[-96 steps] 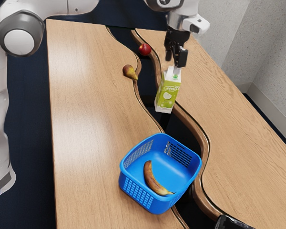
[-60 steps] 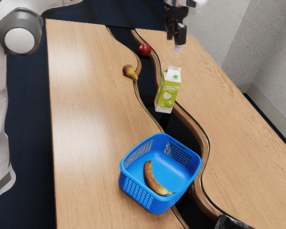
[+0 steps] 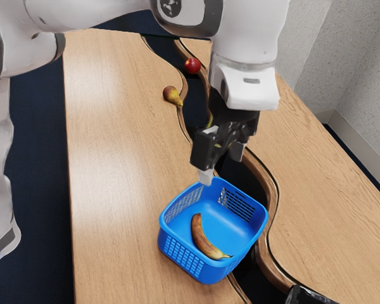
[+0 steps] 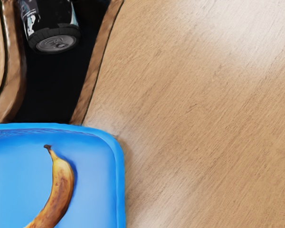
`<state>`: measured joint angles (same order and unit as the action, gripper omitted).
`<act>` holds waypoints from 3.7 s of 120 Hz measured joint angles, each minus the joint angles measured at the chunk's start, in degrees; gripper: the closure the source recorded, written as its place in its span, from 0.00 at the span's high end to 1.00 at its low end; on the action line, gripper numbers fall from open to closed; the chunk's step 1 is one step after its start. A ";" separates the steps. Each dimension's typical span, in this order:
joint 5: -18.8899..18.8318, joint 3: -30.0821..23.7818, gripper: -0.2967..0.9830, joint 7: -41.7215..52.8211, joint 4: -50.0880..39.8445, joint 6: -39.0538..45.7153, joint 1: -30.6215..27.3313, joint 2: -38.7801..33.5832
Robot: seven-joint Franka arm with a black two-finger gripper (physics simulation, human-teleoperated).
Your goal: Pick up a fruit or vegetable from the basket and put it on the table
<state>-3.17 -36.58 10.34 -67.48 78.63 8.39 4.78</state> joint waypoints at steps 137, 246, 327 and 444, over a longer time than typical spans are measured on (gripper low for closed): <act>3.64 13.31 0.77 5.63 -48.86 33.89 -5.11 -15.58; 3.63 13.90 0.77 8.06 -53.38 43.60 -5.08 -8.36; 3.49 13.91 0.66 8.56 -53.83 45.28 -4.94 -5.12; 4.47 24.46 0.33 9.06 -49.49 36.40 -4.65 -26.56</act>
<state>1.30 -12.11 19.41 -116.97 115.03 3.74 -21.78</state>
